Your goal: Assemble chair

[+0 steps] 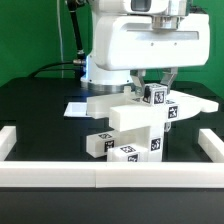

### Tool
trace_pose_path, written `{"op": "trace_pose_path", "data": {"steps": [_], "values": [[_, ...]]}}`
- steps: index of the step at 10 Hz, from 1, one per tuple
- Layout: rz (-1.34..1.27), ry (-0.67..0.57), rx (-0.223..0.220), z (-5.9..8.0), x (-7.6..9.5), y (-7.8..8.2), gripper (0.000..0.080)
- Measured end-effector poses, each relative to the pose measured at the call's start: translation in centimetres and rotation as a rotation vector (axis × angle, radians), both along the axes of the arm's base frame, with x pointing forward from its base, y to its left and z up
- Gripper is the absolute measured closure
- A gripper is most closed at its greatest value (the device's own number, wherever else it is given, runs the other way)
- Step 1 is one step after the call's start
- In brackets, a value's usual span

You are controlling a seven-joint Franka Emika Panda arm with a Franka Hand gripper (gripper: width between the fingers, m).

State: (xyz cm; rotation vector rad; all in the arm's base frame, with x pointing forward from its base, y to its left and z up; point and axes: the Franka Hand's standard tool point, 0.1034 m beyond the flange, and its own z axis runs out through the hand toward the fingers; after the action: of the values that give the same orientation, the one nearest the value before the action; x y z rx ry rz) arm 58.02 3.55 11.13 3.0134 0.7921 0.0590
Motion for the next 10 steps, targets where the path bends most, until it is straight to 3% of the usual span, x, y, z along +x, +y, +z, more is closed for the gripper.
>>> {"op": "trace_pose_path", "data": {"steps": [6, 9, 10], "values": [[-0.466, -0.007, 0.021, -0.01, 0.0, -0.09, 0.0512], [-0.542, -0.008, 0.023, -0.02, 0.0, -0.09, 0.0508], [-0.543, -0.008, 0.024, 0.02, 0.0, -0.08, 0.0314]]}}
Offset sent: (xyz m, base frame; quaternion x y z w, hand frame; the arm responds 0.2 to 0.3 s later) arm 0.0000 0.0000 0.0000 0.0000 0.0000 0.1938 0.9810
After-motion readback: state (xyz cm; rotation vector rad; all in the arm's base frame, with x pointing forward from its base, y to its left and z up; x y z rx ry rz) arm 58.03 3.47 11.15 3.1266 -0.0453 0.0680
